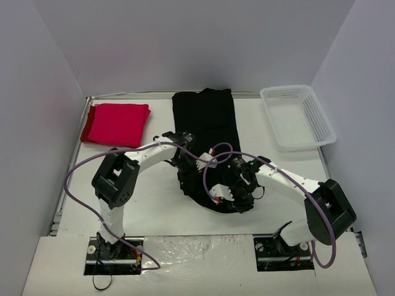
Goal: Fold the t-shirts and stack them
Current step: Grab the bottom of the folded rectangular tshirt with both arms
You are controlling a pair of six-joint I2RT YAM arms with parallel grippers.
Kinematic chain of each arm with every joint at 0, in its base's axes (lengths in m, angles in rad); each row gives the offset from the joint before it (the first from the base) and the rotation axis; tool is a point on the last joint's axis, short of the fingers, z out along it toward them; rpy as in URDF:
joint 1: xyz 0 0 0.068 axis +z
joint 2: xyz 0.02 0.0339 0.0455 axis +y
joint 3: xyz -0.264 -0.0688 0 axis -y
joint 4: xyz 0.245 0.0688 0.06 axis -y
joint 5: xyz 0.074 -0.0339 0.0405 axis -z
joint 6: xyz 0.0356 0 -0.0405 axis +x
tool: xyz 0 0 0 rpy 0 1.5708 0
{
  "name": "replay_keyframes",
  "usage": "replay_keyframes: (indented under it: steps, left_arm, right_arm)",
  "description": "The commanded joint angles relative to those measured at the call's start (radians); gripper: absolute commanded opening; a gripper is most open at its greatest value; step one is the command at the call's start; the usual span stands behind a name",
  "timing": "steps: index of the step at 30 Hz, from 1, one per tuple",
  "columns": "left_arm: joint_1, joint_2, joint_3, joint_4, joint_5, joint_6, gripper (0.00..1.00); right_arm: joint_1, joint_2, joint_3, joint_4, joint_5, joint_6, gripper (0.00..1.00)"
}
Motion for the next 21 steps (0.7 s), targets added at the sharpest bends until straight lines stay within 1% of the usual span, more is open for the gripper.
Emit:
replay_keyframes:
  steps: [1,10,15,21]
  left_arm:
    - [0.015,-0.038,-0.005,0.004,0.007,-0.004,0.02]
    - [0.017,-0.059,-0.027,0.02,0.003,-0.001,0.02]
    - [0.015,-0.059,-0.025,0.015,0.003,0.002,0.02]
    - [0.017,-0.056,-0.025,0.015,-0.007,0.0,0.02]
  right_arm:
    - [0.031,0.01,0.029,-0.051,0.043,0.064,0.32]
    - [0.035,0.019,0.043,-0.002,0.153,0.102,0.33]
    - [0.038,0.065,0.055,0.007,0.189,0.135,0.33]
    - [0.097,0.126,0.086,-0.022,0.21,0.168,0.32]
